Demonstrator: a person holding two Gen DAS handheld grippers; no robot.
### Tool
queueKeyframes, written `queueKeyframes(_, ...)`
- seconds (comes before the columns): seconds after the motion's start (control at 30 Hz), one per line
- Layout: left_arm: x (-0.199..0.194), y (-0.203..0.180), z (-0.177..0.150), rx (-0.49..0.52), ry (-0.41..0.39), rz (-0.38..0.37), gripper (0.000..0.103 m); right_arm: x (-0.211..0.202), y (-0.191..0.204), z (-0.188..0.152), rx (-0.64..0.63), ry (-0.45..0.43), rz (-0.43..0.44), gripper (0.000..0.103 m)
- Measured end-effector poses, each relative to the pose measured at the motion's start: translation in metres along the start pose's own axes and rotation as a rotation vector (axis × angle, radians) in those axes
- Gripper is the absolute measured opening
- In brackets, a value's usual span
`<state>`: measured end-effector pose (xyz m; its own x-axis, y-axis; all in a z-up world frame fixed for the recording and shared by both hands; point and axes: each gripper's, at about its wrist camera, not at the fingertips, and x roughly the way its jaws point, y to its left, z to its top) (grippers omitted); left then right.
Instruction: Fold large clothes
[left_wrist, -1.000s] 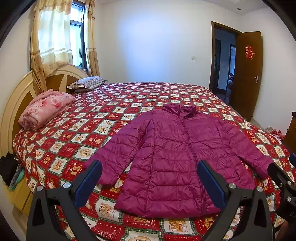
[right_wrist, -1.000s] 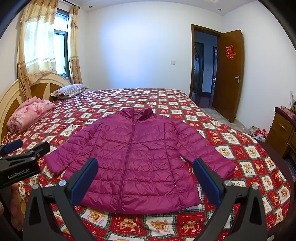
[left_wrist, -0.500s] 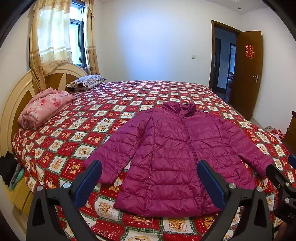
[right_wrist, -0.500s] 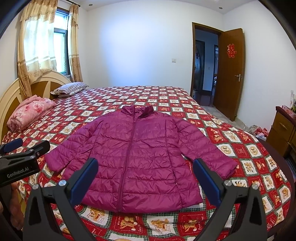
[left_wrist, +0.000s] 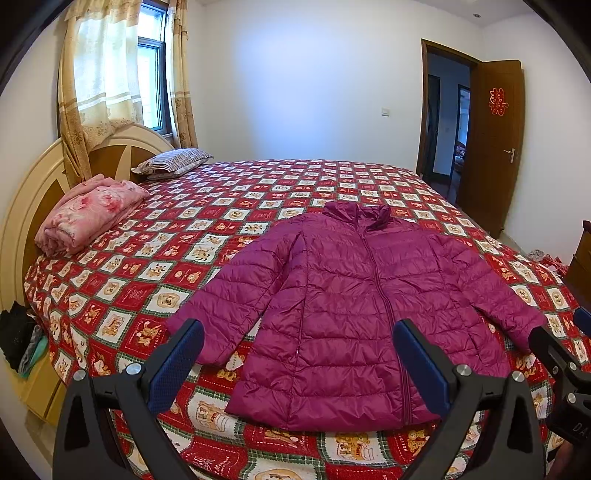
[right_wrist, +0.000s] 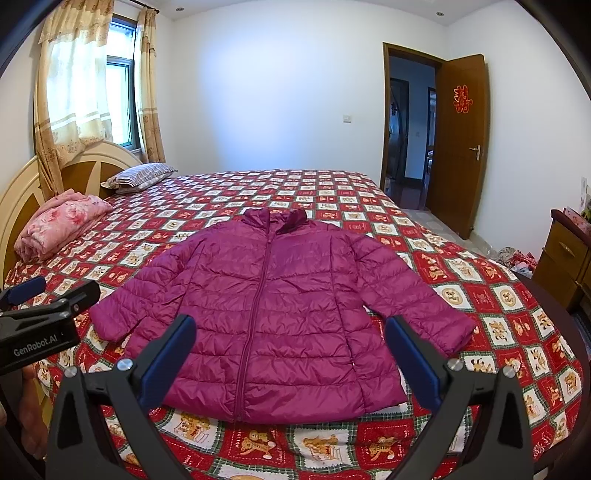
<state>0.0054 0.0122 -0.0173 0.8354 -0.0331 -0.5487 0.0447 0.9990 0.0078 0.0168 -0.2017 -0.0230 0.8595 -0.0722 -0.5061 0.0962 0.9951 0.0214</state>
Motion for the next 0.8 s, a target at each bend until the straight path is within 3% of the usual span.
queueKeyframes(0.8,0.0027,-0.0051,-0.0039,0.008,0.02,-0.002,0.102,0.0012,0.0024,-0.0041,0.003,0.007,0.005,0.103)
